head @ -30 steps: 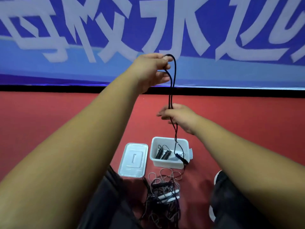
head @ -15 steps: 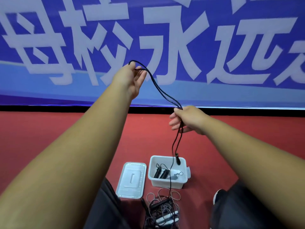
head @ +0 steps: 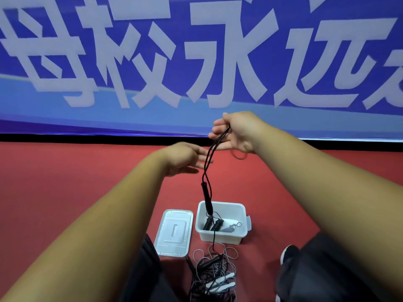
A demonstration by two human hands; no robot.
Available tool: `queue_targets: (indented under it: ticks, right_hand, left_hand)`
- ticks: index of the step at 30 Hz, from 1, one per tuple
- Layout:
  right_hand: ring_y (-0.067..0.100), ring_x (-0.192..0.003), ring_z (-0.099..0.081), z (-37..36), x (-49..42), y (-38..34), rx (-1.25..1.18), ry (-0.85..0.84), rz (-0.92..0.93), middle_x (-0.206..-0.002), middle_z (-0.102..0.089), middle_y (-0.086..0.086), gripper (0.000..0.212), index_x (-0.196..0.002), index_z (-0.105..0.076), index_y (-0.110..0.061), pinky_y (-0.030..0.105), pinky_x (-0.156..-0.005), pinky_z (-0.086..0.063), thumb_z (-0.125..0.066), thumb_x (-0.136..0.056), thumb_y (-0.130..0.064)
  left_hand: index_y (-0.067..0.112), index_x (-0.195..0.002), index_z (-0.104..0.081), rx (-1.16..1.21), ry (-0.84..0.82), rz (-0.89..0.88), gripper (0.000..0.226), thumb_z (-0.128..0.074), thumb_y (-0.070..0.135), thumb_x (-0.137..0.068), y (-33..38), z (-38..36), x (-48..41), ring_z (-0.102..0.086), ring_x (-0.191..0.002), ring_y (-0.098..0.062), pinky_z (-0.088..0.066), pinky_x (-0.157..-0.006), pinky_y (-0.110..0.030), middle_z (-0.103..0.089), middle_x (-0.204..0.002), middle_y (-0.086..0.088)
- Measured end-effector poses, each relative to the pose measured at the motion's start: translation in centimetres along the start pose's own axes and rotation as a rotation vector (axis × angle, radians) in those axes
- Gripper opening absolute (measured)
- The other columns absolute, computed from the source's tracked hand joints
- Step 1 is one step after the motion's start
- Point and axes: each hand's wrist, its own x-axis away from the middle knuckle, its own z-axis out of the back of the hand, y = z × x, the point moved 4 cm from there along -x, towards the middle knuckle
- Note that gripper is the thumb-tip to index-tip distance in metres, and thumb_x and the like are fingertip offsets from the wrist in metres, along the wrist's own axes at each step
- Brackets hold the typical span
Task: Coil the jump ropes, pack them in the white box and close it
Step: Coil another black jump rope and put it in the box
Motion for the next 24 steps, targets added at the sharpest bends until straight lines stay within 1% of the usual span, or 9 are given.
queue_targets:
  ticks: [5, 10, 14, 15, 16, 17, 18, 21, 24]
  right_hand:
    - [0.027, -0.077, -0.073, 0.7, -1.5, 0.4, -0.138, 0.098, -0.034, -0.082, -0.061, 0.009, 0.033, -0.114, -0.055, -0.003, 0.056, -0.065, -0.057, -0.029, -0.116, -0.023]
    - [0.029, -0.079, -0.074, 2.8, -2.9, 1.4, -0.288, 0.259, -0.062, -0.096, -0.062, 0.014, 0.032, -0.112, -0.054, 0.001, 0.059, -0.059, -0.057, -0.026, -0.114, -0.015]
    - [0.042, -0.107, -0.073, 4.1, -4.7, 4.4, -0.33, 0.257, -0.115, -0.134, -0.066, 0.021, 0.042, -0.135, -0.048, 0.0, 0.057, -0.086, -0.061, -0.039, -0.115, -0.036]
    - [0.036, -0.14, -0.046, 4.3, -5.2, 5.4, -0.298, 0.237, -0.142, -0.139, -0.065, 0.017, 0.052, -0.143, -0.046, -0.005, 0.05, -0.096, -0.059, -0.044, -0.112, -0.047]
    - [0.021, -0.103, -0.026, 4.5, -5.4, 6.6, -0.217, 0.225, -0.18, -0.137, -0.066, 0.016, 0.06, -0.145, -0.046, -0.011, 0.045, -0.099, -0.057, -0.047, -0.108, -0.058]
    - [0.029, -0.143, -0.04, 4.7, -5.8, 8.1, -0.146, 0.211, -0.228, -0.138, -0.066, 0.02, 0.069, -0.143, -0.048, -0.013, 0.045, -0.099, -0.056, -0.047, -0.103, -0.069]
    - [0.036, -0.125, -0.066, 5.0, -5.9, 9.6, -0.073, 0.205, -0.293, -0.137, -0.065, 0.022, 0.083, -0.147, -0.047, -0.012, 0.05, -0.099, -0.055, -0.043, -0.098, -0.078]
    - [0.051, -0.13, -0.056, 5.1, -6.2, 14.4, 0.004, 0.121, -0.481, -0.14, -0.058, 0.035, 0.119, -0.158, -0.033, 0.0, 0.057, -0.108, -0.045, -0.024, -0.087, -0.095]
    - [0.046, -0.12, -0.064, 5.7, -7.2, 19.2, -0.036, 0.165, -0.586, -0.141, -0.06, 0.031, 0.119, -0.149, -0.045, -0.006, 0.054, -0.098, -0.054, -0.023, -0.079, -0.099]
  left_hand:
    - [0.025, -0.125, -0.071, -0.089, -0.066, -0.036, 0.044, -0.056, -0.005, -0.095, -4.5, -2.8, -1.8, -0.062, -0.108, -0.004, -0.041, -0.096, -0.033, -0.074, -0.126, 0.009]
    - [0.021, -0.109, -0.074, -0.09, -0.037, -0.071, 0.015, -0.06, 0.015, -0.104, -8.1, -4.1, -3.6, -0.066, -0.104, -0.013, -0.046, -0.098, -0.04, -0.076, -0.12, -0.001]
    - [0.014, -0.101, -0.07, 0.073, -0.032, -0.057, 0.015, -0.057, 0.016, -0.107, -9.3, -4.3, -4.5, -0.071, -0.099, -0.026, -0.055, -0.099, -0.046, -0.077, -0.107, -0.012]
    - [0.013, -0.101, -0.069, 0.084, -0.017, -0.052, 0.016, -0.055, 0.016, -0.108, -9.5, -4.2, -4.8, -0.071, -0.097, -0.027, -0.058, -0.095, -0.044, -0.077, -0.104, -0.013]
    - [0.012, -0.102, -0.068, 0.087, 0.001, -0.046, 0.016, -0.054, 0.017, -0.109, -9.6, -4.0, -5.0, -0.07, -0.095, -0.028, -0.06, -0.09, -0.042, -0.076, -0.102, -0.012]
    - [0.012, -0.103, -0.067, 0.088, 0.015, -0.04, 0.016, -0.053, 0.016, -0.109, -9.7, -3.9, -5.1, -0.07, -0.094, -0.028, -0.061, -0.085, -0.039, -0.076, -0.1, -0.012]
    - [0.011, -0.103, -0.067, 0.088, 0.025, -0.032, 0.016, -0.053, 0.016, -0.109, -9.8, -3.8, -5.3, -0.07, -0.092, -0.029, -0.062, -0.08, -0.037, -0.076, -0.099, -0.012]
    - [0.01, -0.102, -0.065, 0.09, 0.036, -0.016, 0.014, -0.053, 0.013, -0.108, -10.0, -3.6, -5.9, -0.069, -0.086, -0.029, -0.063, -0.072, -0.035, -0.076, -0.095, -0.012]
    - [0.01, -0.102, -0.063, 0.107, 0.052, 0.002, 0.011, -0.054, 0.012, -0.107, -10.6, -3.5, -6.8, -0.067, -0.083, -0.031, -0.063, -0.068, -0.036, -0.076, -0.092, -0.011]
